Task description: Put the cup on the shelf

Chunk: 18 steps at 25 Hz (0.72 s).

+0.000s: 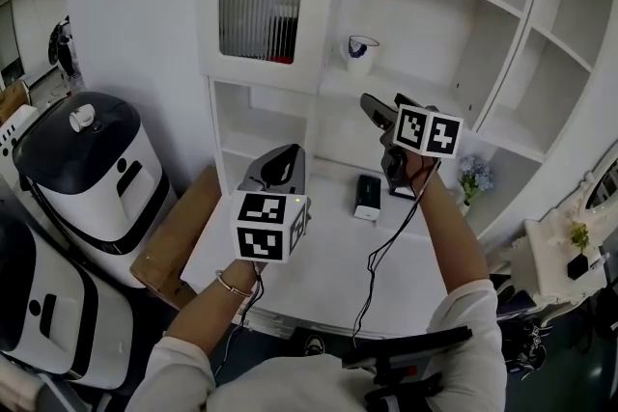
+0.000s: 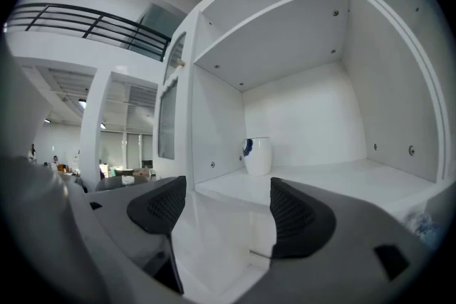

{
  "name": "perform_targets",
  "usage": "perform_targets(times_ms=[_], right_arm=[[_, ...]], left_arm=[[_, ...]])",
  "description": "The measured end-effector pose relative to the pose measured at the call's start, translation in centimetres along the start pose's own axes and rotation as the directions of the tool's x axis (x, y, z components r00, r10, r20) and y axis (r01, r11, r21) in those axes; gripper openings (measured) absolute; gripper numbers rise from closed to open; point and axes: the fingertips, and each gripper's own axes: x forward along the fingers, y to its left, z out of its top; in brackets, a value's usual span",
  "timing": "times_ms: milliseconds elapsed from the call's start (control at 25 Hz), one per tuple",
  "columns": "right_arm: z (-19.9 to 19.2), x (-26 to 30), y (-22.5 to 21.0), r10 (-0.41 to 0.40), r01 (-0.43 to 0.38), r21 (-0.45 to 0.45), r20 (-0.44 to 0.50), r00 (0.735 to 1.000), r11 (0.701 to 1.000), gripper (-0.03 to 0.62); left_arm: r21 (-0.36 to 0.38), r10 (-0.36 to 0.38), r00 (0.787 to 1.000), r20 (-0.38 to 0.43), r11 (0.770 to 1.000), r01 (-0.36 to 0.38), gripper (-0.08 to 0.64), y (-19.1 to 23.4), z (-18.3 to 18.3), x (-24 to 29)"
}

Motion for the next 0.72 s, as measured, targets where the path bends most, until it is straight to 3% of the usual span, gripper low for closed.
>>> perform_targets(times_ms=[560,720], right_arm=[[-5.8,-5.5,5.4,-0.068,0.084,-0.13,0.124,0.99,0.988,0.388],[-7.4,-6.8,6.4,-0.091,0.108,-0.114,0.148,0.985,0.988,0.345]], left_arm=[[-0.032,-0.057,0.998,-0.015,0.998,0.056,0.008,-1.4,-2.5,-2.9],[-0.056,-0.061,0.998,-0.014,0.997,0.06,0.008,-1.7,-3.3,-3.4]])
